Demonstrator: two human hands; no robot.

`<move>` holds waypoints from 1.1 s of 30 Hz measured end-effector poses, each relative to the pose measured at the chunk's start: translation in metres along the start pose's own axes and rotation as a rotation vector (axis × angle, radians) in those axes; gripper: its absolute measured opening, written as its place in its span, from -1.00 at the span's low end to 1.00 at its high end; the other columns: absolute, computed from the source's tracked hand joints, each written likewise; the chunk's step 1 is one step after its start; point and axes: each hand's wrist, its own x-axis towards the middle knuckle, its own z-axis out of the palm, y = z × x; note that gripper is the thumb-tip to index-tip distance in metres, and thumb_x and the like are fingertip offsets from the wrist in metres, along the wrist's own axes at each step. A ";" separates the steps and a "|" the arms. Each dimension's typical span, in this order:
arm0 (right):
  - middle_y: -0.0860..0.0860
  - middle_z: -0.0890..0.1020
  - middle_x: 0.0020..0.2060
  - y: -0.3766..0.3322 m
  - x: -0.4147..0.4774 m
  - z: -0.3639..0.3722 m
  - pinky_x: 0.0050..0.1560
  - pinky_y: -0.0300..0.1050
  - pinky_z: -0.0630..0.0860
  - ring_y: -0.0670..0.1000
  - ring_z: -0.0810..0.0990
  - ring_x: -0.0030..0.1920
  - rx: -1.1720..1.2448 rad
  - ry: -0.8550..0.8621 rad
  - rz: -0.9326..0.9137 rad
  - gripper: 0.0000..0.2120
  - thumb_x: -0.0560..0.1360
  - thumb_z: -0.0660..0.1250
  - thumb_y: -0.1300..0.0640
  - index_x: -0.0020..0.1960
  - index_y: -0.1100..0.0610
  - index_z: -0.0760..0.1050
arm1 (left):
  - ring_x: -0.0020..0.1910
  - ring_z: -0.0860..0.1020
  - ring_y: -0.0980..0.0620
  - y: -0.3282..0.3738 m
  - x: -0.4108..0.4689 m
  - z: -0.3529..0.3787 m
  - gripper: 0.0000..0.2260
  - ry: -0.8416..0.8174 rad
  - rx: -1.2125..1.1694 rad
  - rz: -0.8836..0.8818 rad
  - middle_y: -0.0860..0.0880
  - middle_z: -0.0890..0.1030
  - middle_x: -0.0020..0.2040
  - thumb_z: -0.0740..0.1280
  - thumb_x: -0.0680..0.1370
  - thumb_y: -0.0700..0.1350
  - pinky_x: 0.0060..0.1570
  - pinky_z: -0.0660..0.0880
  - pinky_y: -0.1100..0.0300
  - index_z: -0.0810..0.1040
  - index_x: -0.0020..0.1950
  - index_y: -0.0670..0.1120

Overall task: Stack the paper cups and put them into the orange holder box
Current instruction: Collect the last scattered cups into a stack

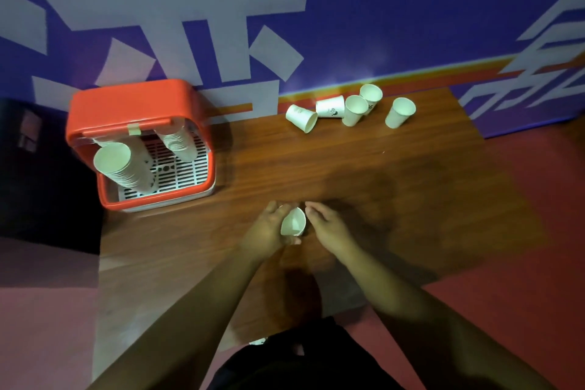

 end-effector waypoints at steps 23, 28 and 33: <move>0.19 0.58 0.22 -0.013 0.205 -0.190 0.21 -0.05 0.44 0.15 0.55 0.25 -0.263 0.147 -0.043 -0.65 0.57 0.32 0.14 0.30 0.26 0.48 | 0.34 0.46 -0.11 0.066 0.187 -0.087 -0.46 0.216 0.119 -0.253 -0.12 0.41 0.42 0.43 0.55 0.03 0.25 0.44 0.06 0.38 0.47 -0.11; 0.20 0.58 0.21 -0.020 0.272 -0.213 0.25 -0.01 0.40 0.19 0.51 0.28 -0.422 0.168 -0.137 -0.62 0.52 0.32 0.17 0.31 0.24 0.47 | 0.43 0.39 -0.16 0.061 0.273 -0.088 -0.40 0.156 0.242 -0.270 -0.14 0.35 0.48 0.45 0.50 -0.17 0.35 0.39 0.04 0.34 0.52 -0.12; 0.18 0.43 0.35 -0.017 0.310 -0.212 0.31 0.00 0.38 0.17 0.44 0.34 -0.523 0.118 -0.150 -0.52 0.52 0.29 0.15 0.43 0.10 0.38 | 0.54 0.22 -0.18 0.042 0.327 -0.079 -0.31 0.017 0.468 -0.194 -0.10 0.19 0.59 0.38 0.47 -0.37 0.45 0.34 -0.03 0.29 0.56 -0.03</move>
